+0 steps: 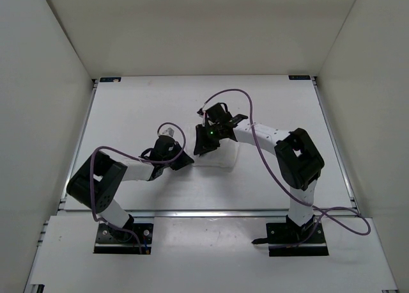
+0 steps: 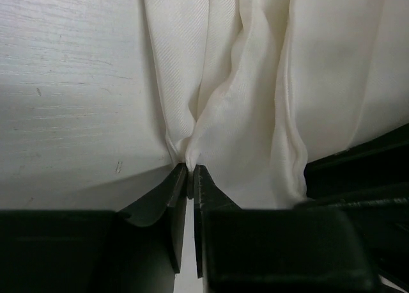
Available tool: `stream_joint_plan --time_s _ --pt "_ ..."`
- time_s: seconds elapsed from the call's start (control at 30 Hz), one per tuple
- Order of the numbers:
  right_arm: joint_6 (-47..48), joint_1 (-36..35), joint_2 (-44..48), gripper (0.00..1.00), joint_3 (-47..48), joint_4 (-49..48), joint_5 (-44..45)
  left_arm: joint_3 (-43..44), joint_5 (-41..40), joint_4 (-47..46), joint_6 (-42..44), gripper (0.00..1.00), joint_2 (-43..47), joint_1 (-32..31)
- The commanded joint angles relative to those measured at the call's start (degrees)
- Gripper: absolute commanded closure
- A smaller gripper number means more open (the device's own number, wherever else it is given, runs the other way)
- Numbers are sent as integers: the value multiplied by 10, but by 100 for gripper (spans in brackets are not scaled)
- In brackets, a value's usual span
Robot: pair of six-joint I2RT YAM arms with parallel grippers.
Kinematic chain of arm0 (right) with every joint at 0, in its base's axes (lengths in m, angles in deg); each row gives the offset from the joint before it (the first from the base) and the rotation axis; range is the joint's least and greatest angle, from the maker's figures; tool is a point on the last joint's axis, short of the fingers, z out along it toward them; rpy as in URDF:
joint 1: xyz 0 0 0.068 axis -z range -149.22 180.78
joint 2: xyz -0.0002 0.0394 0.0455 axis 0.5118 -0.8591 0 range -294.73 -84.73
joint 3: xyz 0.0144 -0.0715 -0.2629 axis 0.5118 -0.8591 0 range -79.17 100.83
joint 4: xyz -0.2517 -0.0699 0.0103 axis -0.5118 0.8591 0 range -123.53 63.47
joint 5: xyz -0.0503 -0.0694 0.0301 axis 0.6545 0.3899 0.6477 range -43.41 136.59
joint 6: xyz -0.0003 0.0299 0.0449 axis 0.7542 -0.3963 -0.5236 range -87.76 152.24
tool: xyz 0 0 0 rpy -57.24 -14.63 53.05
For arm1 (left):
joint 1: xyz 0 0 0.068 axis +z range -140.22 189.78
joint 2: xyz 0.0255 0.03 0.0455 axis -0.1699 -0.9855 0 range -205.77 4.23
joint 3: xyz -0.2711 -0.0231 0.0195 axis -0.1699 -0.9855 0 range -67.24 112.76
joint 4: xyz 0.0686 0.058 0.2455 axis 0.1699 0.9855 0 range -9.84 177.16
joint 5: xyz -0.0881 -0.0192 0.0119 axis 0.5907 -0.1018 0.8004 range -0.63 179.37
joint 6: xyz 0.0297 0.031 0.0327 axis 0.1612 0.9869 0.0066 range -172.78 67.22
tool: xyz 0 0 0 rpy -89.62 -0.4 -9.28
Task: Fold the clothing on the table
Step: Fold the skirt
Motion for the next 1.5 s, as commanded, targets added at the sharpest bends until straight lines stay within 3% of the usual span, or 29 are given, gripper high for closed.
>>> stream_joint_plan --time_s 0.0,0.07,0.33,0.43,0.57,0.77,0.97,1.2,1.3,1.37,1.4,1.47 --pt "8 0 9 75 18 -37 -75 -11 15 -14 -2 79 19 4" --pt "14 -2 20 64 23 -46 -91 -16 28 -17 -8 77 21 10" --pt "25 27 184 51 -42 -87 -78 -52 53 -36 -41 56 76 33" --pt "-12 110 264 50 -156 -160 -65 -64 54 -22 -41 53 121 45" --pt "-21 175 283 49 -208 -166 -75 -49 30 21 -10 49 141 52" --pt "127 47 235 47 -118 -32 160 -52 32 9 -7 50 102 46" --pt "174 -42 171 44 -88 -12 263 -38 25 -7 -6 50 60 35" --pt "191 -72 100 44 -65 -13 341 -33 26 -25 -15 52 21 29" --pt "191 -75 67 48 -54 -13 344 -32 29 -36 -15 62 12 32" --pt "190 -76 62 78 -50 -19 346 -29 34 -39 -13 83 2 33" --pt "187 -76 63 94 -50 -21 337 -28 40 -38 -8 86 0 32" --pt "184 -76 69 100 -50 -23 319 -25 41 -43 -7 99 -7 30"
